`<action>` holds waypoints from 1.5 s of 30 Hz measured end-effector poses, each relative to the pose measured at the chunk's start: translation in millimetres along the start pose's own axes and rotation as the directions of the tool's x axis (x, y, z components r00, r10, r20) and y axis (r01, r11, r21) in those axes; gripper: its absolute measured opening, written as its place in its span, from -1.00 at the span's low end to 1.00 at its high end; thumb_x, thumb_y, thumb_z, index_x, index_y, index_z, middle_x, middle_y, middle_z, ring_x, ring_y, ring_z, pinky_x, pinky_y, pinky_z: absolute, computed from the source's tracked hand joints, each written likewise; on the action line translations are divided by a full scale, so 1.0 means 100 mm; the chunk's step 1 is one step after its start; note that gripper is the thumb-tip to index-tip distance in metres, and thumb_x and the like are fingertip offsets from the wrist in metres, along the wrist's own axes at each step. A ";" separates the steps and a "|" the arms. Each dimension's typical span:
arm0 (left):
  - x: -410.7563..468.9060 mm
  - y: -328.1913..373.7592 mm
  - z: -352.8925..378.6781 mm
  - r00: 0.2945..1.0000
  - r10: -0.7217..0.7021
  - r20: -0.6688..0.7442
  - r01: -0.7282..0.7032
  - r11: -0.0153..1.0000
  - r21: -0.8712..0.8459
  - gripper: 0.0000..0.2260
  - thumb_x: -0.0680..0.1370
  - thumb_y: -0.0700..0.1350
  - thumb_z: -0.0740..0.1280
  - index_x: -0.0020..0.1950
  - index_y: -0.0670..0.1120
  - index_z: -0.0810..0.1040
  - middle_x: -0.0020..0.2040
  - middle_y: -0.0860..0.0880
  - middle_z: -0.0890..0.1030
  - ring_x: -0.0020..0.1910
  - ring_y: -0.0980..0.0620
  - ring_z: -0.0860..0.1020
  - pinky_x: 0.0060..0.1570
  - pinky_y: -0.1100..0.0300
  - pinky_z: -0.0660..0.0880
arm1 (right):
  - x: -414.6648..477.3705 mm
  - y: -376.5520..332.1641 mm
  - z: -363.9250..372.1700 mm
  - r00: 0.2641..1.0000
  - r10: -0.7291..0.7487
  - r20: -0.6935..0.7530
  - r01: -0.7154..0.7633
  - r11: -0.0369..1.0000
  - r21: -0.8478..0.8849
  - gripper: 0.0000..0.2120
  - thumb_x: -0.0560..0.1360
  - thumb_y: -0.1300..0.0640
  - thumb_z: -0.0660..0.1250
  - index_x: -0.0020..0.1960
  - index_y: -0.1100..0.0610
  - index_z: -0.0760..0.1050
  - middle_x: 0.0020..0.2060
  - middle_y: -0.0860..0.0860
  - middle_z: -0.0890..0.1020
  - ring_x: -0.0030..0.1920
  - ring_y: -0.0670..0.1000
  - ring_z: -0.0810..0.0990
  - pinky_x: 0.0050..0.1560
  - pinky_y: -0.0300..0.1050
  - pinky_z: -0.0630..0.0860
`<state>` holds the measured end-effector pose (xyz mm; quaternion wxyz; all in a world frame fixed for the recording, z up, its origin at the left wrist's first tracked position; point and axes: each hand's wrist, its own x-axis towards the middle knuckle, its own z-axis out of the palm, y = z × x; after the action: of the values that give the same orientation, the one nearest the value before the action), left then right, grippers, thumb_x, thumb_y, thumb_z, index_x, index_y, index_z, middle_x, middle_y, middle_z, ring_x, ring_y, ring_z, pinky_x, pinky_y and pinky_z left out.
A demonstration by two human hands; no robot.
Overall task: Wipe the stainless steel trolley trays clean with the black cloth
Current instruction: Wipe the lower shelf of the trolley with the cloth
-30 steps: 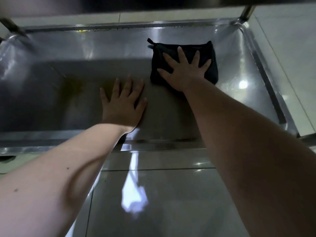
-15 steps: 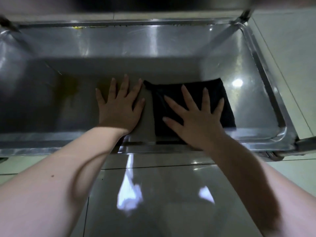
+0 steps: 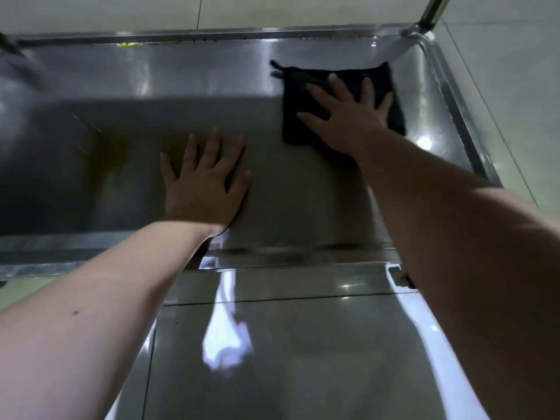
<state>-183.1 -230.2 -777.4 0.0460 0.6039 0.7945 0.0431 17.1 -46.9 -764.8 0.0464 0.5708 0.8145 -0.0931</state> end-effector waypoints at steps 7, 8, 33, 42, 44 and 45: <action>-0.01 0.02 0.04 1.000 -0.006 -0.014 0.006 1.000 0.018 -0.48 0.60 0.29 -0.08 0.56 0.31 -0.08 0.62 0.10 -0.07 0.58 -0.12 -0.11 0.43 -0.37 -0.19 | 0.00 0.77 -0.10 0.961 0.274 0.031 -0.274 0.961 0.023 -0.34 0.44 -0.53 -0.10 0.49 -0.43 -0.12 0.58 -0.21 -0.13 0.55 0.27 -0.21 0.41 0.46 -0.26; -0.02 0.03 0.04 1.000 -0.003 -0.009 0.004 1.000 0.023 -0.48 0.60 0.29 -0.09 0.56 0.31 -0.08 0.62 0.10 -0.07 0.58 -0.12 -0.11 0.43 -0.37 -0.19 | 0.01 0.63 -0.09 0.964 0.266 0.019 -0.266 0.963 0.034 -0.35 0.45 -0.52 -0.09 0.50 -0.42 -0.11 0.58 -0.20 -0.13 0.55 0.28 -0.21 0.40 0.47 -0.26; -0.08 0.00 0.03 1.000 0.017 -0.025 -0.017 0.999 0.033 -0.50 0.64 0.23 -0.02 0.57 0.26 -0.02 0.62 0.06 -0.03 0.58 -0.15 -0.05 0.41 -0.41 -0.15 | -1.30 -0.34 0.35 0.996 -0.083 -0.032 0.082 0.996 -0.039 -0.37 0.45 -0.50 -0.15 0.48 -0.44 -0.21 0.57 -0.21 -0.17 0.53 0.30 -0.27 0.35 0.49 -0.33; -0.11 0.05 0.05 0.999 0.012 -0.047 -0.011 1.000 0.029 -0.49 0.63 0.23 -0.02 0.58 0.25 -0.02 0.62 0.04 -0.02 0.58 -0.17 -0.05 0.40 -0.41 -0.16 | -1.60 0.99 0.18 0.956 0.292 0.030 -0.291 0.956 -0.034 -0.35 0.44 -0.51 -0.07 0.47 -0.47 -0.20 0.56 -0.26 -0.19 0.55 0.26 -0.24 0.43 0.43 -0.27; -0.12 0.06 0.04 0.999 0.011 -0.036 -0.009 0.999 0.039 -0.49 0.63 0.24 -0.03 0.58 0.25 -0.03 0.62 0.04 -0.03 0.58 -0.17 -0.06 0.40 -0.41 -0.17 | -1.62 0.71 0.21 0.960 0.279 0.020 -0.279 0.960 -0.003 -0.34 0.45 -0.50 -0.05 0.48 -0.44 -0.20 0.56 -0.24 -0.20 0.54 0.30 -0.24 0.42 0.45 -0.26; -0.12 0.06 0.03 1.000 0.010 -0.029 -0.009 0.999 0.046 -0.49 0.63 0.24 -0.04 0.58 0.25 -0.04 0.62 0.05 -0.04 0.58 -0.17 -0.06 0.40 -0.42 -0.17 | -1.63 0.50 0.24 0.972 0.233 0.017 -0.234 0.972 0.016 -0.33 0.45 -0.49 -0.04 0.48 -0.44 -0.19 0.56 -0.23 -0.20 0.54 0.31 -0.24 0.41 0.46 -0.27</action>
<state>-174.0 -239.9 -779.5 0.0203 0.6080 0.7930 0.0336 119.6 -185.3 -763.4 0.0580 0.6623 0.7405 -0.0983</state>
